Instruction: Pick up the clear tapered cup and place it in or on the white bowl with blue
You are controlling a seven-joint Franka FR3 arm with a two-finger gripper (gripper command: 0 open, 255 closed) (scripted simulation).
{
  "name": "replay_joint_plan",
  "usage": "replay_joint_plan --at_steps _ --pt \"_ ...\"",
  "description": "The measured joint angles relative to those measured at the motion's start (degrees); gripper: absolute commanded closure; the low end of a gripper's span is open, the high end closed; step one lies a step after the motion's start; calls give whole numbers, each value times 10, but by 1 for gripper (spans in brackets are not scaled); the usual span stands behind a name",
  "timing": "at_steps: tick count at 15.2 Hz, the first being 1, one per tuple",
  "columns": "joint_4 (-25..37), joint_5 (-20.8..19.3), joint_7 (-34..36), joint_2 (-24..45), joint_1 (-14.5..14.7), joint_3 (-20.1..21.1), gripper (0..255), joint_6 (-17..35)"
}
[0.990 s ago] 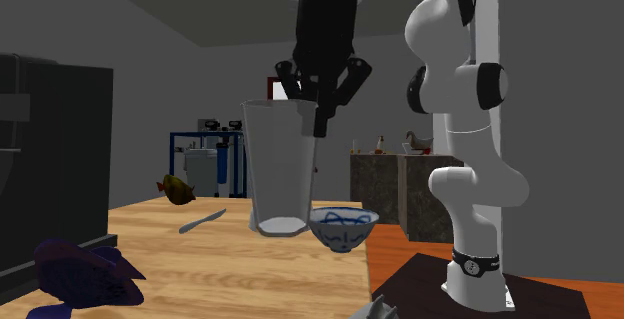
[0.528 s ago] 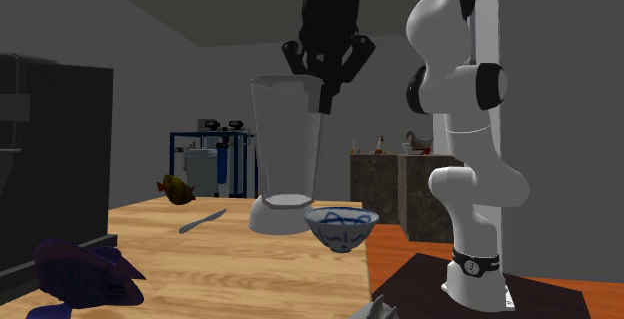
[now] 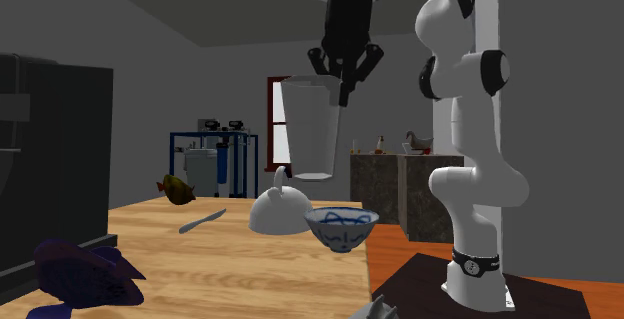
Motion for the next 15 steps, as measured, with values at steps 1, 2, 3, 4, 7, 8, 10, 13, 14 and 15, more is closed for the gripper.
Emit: replay_joint_plan --at_steps 1,2,3,4,7,8,10,13,14,15 --pt "-22 -2 -4 -23 -2 -2 255 0" --pt "-57 -4 -10 -51 -5 -5 255 7" --pt "-76 -6 -16 -71 -8 -8 255 8" --pt "-99 -8 -21 -93 -10 -11 255 9" --pt "-152 -16 -34 -153 -16 -17 255 4" --pt "-162 -18 -44 -169 -20 -22 255 -1" --pt "-181 -23 -54 -201 -24 -27 255 -12" --pt "-215 -31 -69 -245 -30 -35 255 -19" --pt "-227 -32 -68 -251 -31 -35 255 -13" --pt "-239 -33 -69 -257 -31 -35 255 -7"
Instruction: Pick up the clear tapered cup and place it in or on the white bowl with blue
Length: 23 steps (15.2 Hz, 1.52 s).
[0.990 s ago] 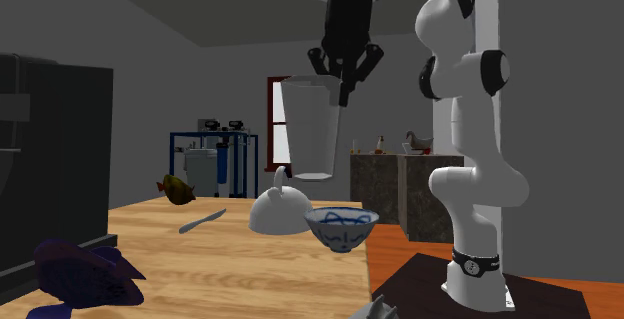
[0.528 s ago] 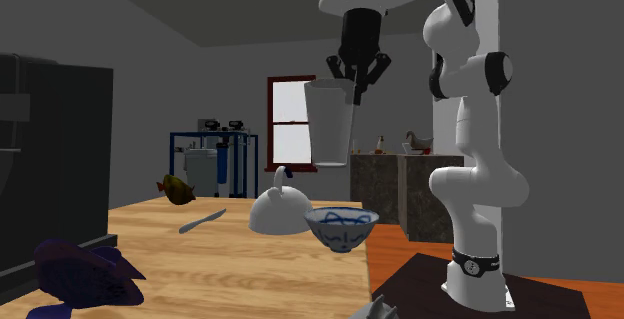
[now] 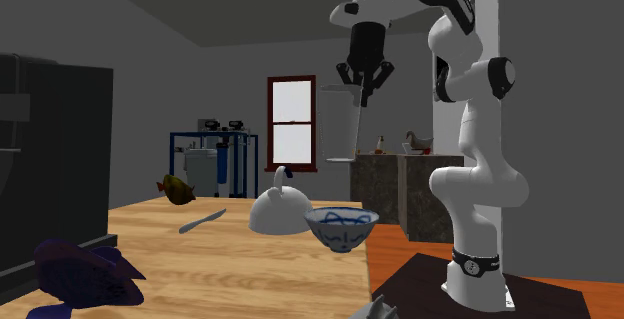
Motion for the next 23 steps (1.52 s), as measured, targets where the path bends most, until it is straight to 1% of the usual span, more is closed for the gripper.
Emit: replay_joint_plan --at_steps 14,23 --pt "-152 -7 14 -45 -3 -4 255 106" --pt "-225 -11 22 -56 -4 -7 255 167"
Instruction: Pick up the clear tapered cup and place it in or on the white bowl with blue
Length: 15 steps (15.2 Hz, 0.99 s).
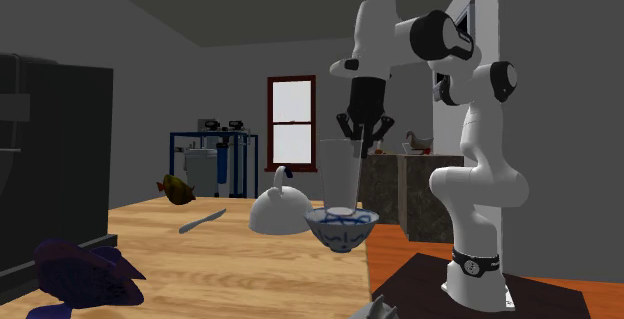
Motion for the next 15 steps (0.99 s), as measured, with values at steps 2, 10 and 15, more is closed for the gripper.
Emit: replay_joint_plan --at_steps 2,10,15 --pt "-4 0 0 -1 0 0 255 3" --pt "-5 0 0 -2 0 0 0 4" --pt "36 3 1 1 2 6 0 -35"
